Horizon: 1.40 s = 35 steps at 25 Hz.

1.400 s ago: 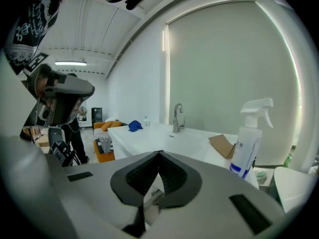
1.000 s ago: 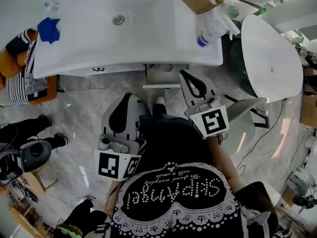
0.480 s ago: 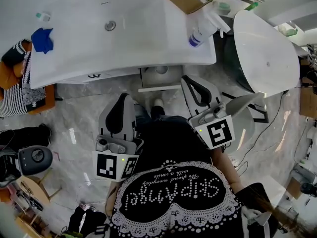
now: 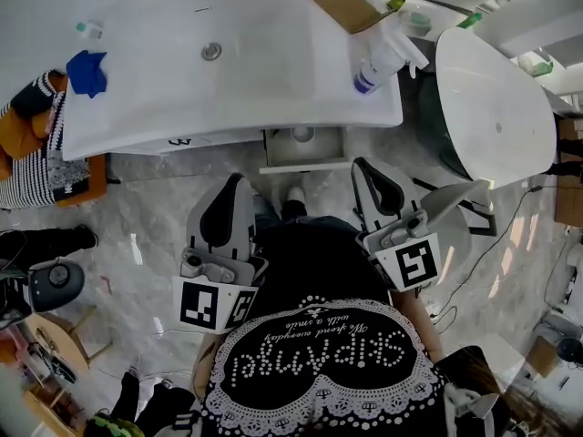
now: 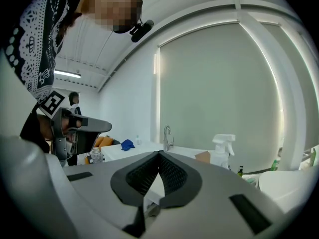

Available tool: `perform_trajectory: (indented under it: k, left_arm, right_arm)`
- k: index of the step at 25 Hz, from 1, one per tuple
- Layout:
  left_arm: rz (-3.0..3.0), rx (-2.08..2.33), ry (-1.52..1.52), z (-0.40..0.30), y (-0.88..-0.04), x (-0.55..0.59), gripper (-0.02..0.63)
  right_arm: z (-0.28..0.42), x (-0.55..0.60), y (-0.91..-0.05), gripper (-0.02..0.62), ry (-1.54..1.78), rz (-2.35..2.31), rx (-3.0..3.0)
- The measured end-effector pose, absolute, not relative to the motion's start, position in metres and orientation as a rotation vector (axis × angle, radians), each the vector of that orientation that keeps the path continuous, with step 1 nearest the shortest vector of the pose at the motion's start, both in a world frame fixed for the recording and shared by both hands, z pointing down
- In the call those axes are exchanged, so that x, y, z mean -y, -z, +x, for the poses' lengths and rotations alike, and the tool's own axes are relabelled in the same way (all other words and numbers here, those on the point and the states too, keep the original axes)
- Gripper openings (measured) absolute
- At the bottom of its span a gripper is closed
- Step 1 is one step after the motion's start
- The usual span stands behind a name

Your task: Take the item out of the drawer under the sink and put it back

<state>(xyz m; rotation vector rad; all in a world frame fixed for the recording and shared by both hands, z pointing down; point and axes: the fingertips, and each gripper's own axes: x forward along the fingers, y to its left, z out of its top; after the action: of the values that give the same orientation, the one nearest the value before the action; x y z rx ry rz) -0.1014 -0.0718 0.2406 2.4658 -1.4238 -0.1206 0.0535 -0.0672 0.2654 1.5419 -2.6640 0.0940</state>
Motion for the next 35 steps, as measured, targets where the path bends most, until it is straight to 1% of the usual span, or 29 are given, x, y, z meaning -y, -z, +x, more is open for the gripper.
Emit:
perform_trajectory:
  k: [3, 12, 19, 35]
  left_arm:
    - [2.462, 1.425, 0.118, -0.101, -0.243, 0.069, 0.003]
    - [2.474, 1.422, 0.099, -0.096, -0.250, 0.064, 0.003]
    - [2.491, 1.416, 0.101, -0.093, -0.248, 0.061, 0.003]
    - [2.473, 1.436, 0.117, -0.105, -0.250, 0.049, 0.003]
  right_arm:
    - [0.055, 0.062, -0.270, 0.017, -0.139, 1.542, 2.628]
    - [0.050, 0.056, -0.269, 0.017, -0.101, 1.501, 2.634]
    - [0.054, 0.056, -0.276, 0.018, -0.170, 1.501, 2.654]
    - [0.046, 0.043, -0.282, 0.018, -0.209, 1.484, 2.660]
